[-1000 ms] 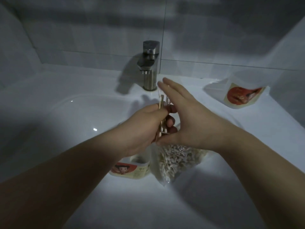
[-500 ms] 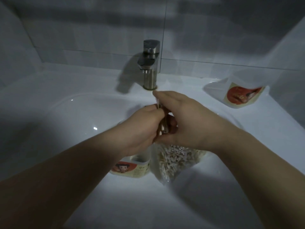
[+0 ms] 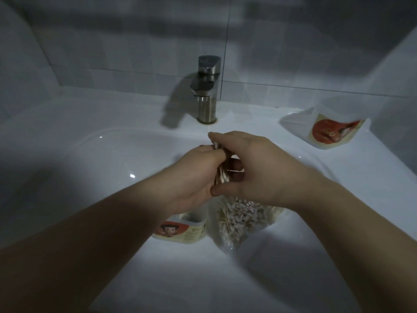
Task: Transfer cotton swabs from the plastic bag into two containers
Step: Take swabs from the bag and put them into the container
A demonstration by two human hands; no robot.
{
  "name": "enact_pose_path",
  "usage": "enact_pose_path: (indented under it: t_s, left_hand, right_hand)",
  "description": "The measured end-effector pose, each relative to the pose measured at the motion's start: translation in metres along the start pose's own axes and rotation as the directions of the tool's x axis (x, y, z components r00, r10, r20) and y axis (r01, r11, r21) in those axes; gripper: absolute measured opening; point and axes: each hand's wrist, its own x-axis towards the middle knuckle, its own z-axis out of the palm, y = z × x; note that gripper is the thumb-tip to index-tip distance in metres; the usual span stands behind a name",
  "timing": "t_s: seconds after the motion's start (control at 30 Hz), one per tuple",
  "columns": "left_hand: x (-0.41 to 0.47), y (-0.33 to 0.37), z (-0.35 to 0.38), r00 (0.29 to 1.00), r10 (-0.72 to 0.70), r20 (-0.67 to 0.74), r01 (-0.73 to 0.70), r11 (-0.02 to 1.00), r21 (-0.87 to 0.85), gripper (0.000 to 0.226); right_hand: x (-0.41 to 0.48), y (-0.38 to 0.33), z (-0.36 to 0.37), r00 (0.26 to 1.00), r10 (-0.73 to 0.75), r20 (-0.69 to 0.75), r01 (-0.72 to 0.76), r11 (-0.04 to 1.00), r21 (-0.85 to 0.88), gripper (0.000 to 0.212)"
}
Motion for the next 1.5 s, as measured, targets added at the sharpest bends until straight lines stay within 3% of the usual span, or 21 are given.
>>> enact_pose_path:
  t_s: [0.1,0.2,0.27,0.37,0.47,0.67,0.93,1.0,1.07,1.1,1.17,1.23,1.3,1.4,1.5]
  left_hand:
    - [0.002,0.001,-0.002,0.993,-0.074,-0.087,0.07,0.996,-0.058,0.014]
    - [0.006,0.0,-0.008,0.982,-0.101,-0.157,0.096,0.995,-0.041,0.014]
    - [0.007,0.001,-0.012,0.981,-0.11,-0.16,0.108,0.994,-0.017,0.017]
    - [0.009,0.001,-0.015,0.981,-0.102,-0.168,0.105,0.994,0.012,0.023]
    - [0.009,-0.001,-0.014,0.981,-0.097,-0.168,0.105,0.994,0.039,0.024]
    - [0.009,-0.005,-0.011,0.982,-0.104,-0.16,0.12,0.988,0.099,0.022]
    - [0.011,-0.012,-0.008,0.988,-0.004,-0.153,0.045,0.962,0.27,0.026]
    - [0.011,-0.012,-0.009,0.979,0.097,-0.178,-0.001,0.882,0.471,0.033]
    - [0.012,-0.013,-0.012,0.962,0.19,-0.194,0.005,0.7,0.714,0.047]
    - [0.012,-0.014,-0.013,0.963,0.193,-0.188,0.028,0.622,0.783,0.054]
    - [0.011,-0.016,-0.014,0.978,0.145,-0.152,0.041,0.579,0.814,0.052]
    - [0.01,-0.017,-0.013,0.989,0.103,-0.109,0.024,0.608,0.793,0.045]
    - [0.011,-0.018,-0.011,0.992,0.052,-0.115,0.04,0.739,0.672,0.038]
    - [0.013,-0.019,-0.008,0.993,-0.003,-0.117,0.04,0.947,0.319,0.033]
    - [0.014,-0.017,-0.004,0.995,0.029,-0.1,-0.031,0.999,-0.017,0.036]
  right_hand:
    - [-0.004,-0.001,-0.006,0.997,0.076,-0.02,-0.074,0.994,0.084,0.095]
    - [-0.006,0.008,-0.016,0.957,0.226,-0.181,-0.226,0.974,0.023,0.046]
    - [-0.006,0.018,-0.025,0.897,0.373,-0.236,-0.402,0.911,-0.089,0.021]
    - [-0.009,0.032,-0.028,0.782,0.616,-0.095,-0.612,0.73,-0.303,0.026]
    - [-0.012,0.038,-0.026,0.684,0.729,-0.024,-0.691,0.638,-0.34,0.026]
    - [-0.013,0.031,-0.028,0.662,0.746,0.072,-0.713,0.657,-0.243,0.029]
    - [-0.015,0.011,-0.023,0.804,0.499,0.325,-0.504,0.86,-0.073,0.041]
    - [-0.014,0.011,-0.021,0.821,0.467,0.329,-0.469,0.88,-0.078,0.046]
    - [-0.014,0.014,-0.02,0.853,0.43,0.294,-0.43,0.9,-0.069,0.035]
    - [-0.013,0.016,-0.02,0.869,0.413,0.272,-0.414,0.909,-0.057,0.026]
    - [-0.012,0.017,-0.019,0.889,0.388,0.242,-0.393,0.919,-0.031,0.01]
    - [-0.012,0.018,-0.017,0.898,0.381,0.22,-0.391,0.92,0.001,0.007]
    - [-0.011,0.019,-0.016,0.91,0.37,0.185,-0.381,0.924,0.024,0.004]
    - [-0.011,0.018,-0.016,0.923,0.352,0.153,-0.364,0.929,0.064,0.005]
    - [-0.01,0.017,-0.02,0.945,0.32,0.069,-0.325,0.942,0.088,0.003]
